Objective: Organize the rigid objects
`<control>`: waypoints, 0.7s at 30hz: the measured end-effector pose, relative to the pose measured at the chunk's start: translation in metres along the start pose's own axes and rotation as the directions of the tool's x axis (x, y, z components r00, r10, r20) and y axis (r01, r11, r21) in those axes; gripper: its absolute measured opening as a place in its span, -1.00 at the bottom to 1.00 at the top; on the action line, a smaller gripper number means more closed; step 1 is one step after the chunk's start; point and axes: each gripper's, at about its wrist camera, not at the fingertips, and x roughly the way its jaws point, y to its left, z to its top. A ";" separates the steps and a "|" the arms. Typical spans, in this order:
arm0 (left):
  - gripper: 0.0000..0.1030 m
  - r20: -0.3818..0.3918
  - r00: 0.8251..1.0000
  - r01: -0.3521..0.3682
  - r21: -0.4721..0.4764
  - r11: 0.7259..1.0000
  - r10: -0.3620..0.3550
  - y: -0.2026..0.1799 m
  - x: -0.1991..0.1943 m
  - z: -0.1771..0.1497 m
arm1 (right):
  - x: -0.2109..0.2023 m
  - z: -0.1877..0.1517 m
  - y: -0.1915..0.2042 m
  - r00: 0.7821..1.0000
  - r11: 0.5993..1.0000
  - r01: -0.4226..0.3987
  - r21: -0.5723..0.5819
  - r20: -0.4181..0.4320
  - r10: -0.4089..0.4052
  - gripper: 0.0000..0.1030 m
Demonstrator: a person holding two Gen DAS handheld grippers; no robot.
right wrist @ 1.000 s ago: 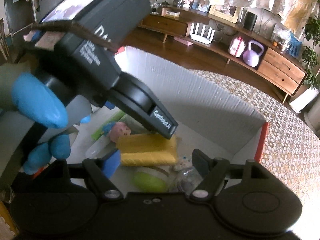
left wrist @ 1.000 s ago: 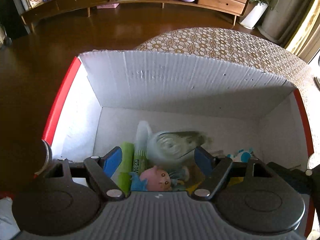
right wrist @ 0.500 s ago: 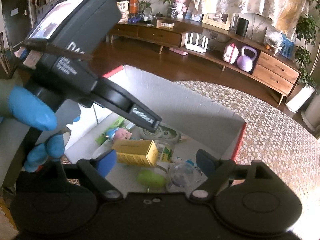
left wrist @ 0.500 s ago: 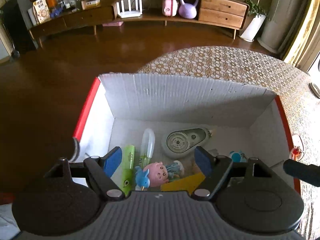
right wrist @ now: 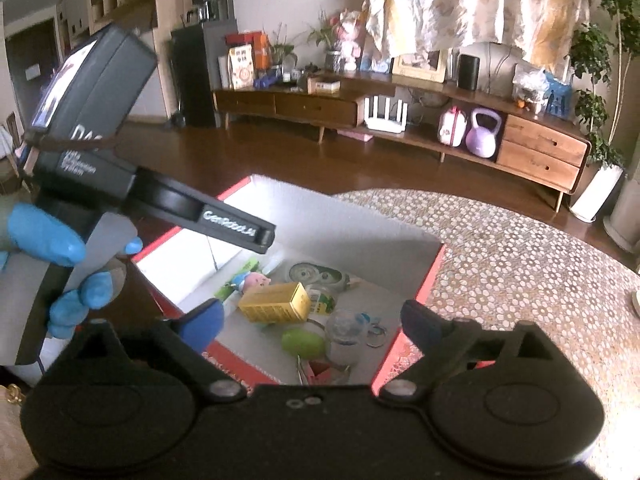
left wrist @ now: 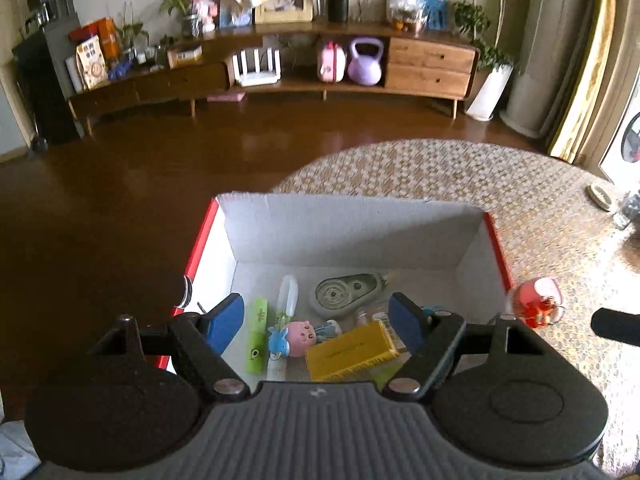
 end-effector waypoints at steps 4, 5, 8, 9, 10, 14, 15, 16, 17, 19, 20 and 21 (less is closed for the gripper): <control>0.54 0.034 0.999 0.020 0.001 1.000 -0.020 -0.007 -0.020 -0.007 | -0.025 -0.007 -0.012 0.999 1.000 -0.014 0.021 0.031 0.013 0.96; 0.54 0.042 0.999 0.021 0.002 1.000 -0.021 -0.009 -0.025 -0.009 | -0.030 -0.010 -0.014 0.999 1.000 -0.016 0.023 0.037 0.015 0.96; 0.60 0.076 0.997 0.030 0.001 1.000 -0.029 -0.017 -0.039 -0.016 | -0.049 -0.020 -0.025 0.998 0.999 -0.019 0.031 0.060 0.017 0.99; 0.63 0.088 0.996 0.033 -0.001 0.999 -0.033 -0.020 -0.043 -0.019 | -0.054 -0.024 -0.029 0.998 0.999 -0.016 0.034 0.064 0.014 0.99; 0.63 0.100 0.994 0.036 -0.003 0.999 -0.036 -0.023 -0.047 -0.022 | -0.061 -0.029 -0.035 0.998 0.999 -0.011 0.038 0.067 0.009 0.99; 0.64 0.129 0.990 0.061 -0.013 0.998 -0.059 -0.038 -0.056 -0.035 | -0.080 -0.047 -0.053 0.998 0.999 0.008 0.053 0.070 -0.011 0.99; 0.64 0.138 0.989 0.064 -0.013 0.998 -0.062 -0.042 -0.058 -0.038 | -0.084 -0.051 -0.058 0.997 0.998 0.014 0.060 0.072 -0.018 0.99; 0.64 0.152 0.986 0.064 -0.012 0.998 -0.062 -0.047 -0.059 -0.043 | -0.088 -0.055 -0.064 0.997 0.997 0.020 0.069 0.072 -0.025 0.99; 0.64 0.164 0.984 0.066 -0.008 0.998 -0.064 -0.052 -0.061 -0.046 | -0.090 -0.059 -0.069 0.997 0.997 0.030 0.076 0.073 -0.035 0.99; 0.64 0.185 0.980 0.074 0.005 0.997 -0.074 -0.064 -0.063 -0.053 | -0.095 -0.066 -0.080 0.995 0.995 0.055 0.083 0.075 -0.061 0.99; 0.64 0.193 0.978 0.079 0.009 0.997 -0.079 -0.070 -0.063 -0.056 | -0.097 -0.070 -0.086 0.995 0.994 0.060 0.090 0.072 -0.067 0.99; 0.64 0.200 0.976 0.090 0.019 0.996 -0.092 -0.078 -0.064 -0.060 | -0.099 -0.072 -0.093 0.995 0.993 0.062 0.096 0.068 -0.069 0.99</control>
